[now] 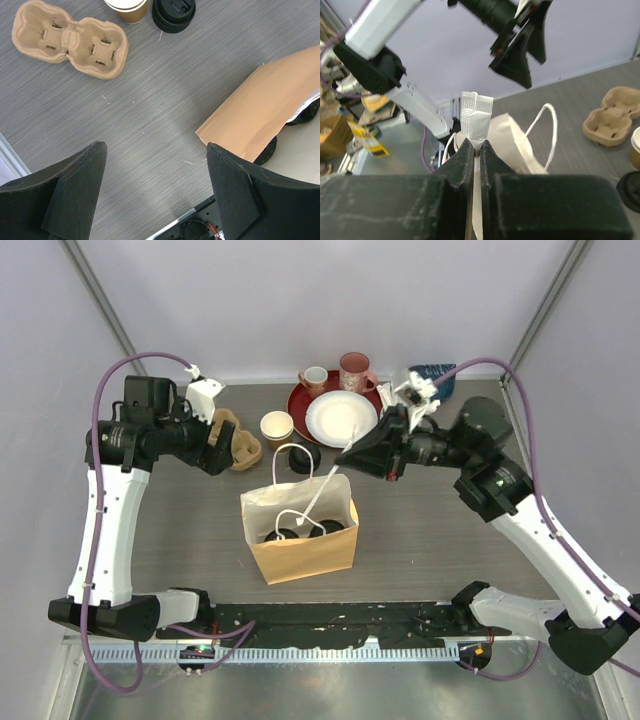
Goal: Pack the takeout coffee
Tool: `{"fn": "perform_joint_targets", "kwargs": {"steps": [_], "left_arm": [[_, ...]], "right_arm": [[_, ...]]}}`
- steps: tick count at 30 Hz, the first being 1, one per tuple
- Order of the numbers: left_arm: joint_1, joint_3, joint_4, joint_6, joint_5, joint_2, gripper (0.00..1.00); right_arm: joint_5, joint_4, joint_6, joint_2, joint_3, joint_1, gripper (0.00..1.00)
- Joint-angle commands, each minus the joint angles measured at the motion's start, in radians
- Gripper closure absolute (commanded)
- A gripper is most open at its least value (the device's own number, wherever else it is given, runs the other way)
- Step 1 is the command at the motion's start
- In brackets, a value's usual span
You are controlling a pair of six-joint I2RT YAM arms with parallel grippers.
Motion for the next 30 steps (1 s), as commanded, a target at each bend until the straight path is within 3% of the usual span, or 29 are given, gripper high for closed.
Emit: {"fn": "perform_joint_targets", "kwargs": {"steps": [1,7,13,17,21,23,26,30], "left_arm": [[0.005,0.002,0.025,-0.002,0.019,-0.02,0.16],[0.007,0.0,0.022,-0.002,0.017,-0.022,0.16],[0.005,0.007,0.014,0.006,0.011,-0.023,0.16],[0.005,0.005,0.019,0.001,0.014,-0.023,0.16],[0.005,0.005,0.014,0.007,0.014,-0.022,0.16],[0.005,0.003,0.015,0.009,0.016,-0.02,0.16],[0.005,0.002,0.014,0.009,0.022,-0.019,0.16],[0.005,0.0,0.014,0.012,0.025,-0.019,0.16]], "right_arm": [[0.097,-0.084,-0.178,0.029,0.03,0.118,0.99],[0.154,0.062,-0.22,0.066,-0.085,0.139,0.99],[0.114,0.2,-0.203,0.123,-0.154,0.139,0.99],[0.136,0.147,-0.254,0.143,-0.146,0.139,0.98],[0.148,0.03,-0.303,0.152,-0.091,0.137,0.52],[0.171,-0.03,-0.326,0.149,-0.065,0.136,0.38],[0.252,-0.091,-0.334,0.14,0.001,0.12,0.31],[0.358,-0.156,-0.334,0.135,0.08,0.065,0.29]]}}
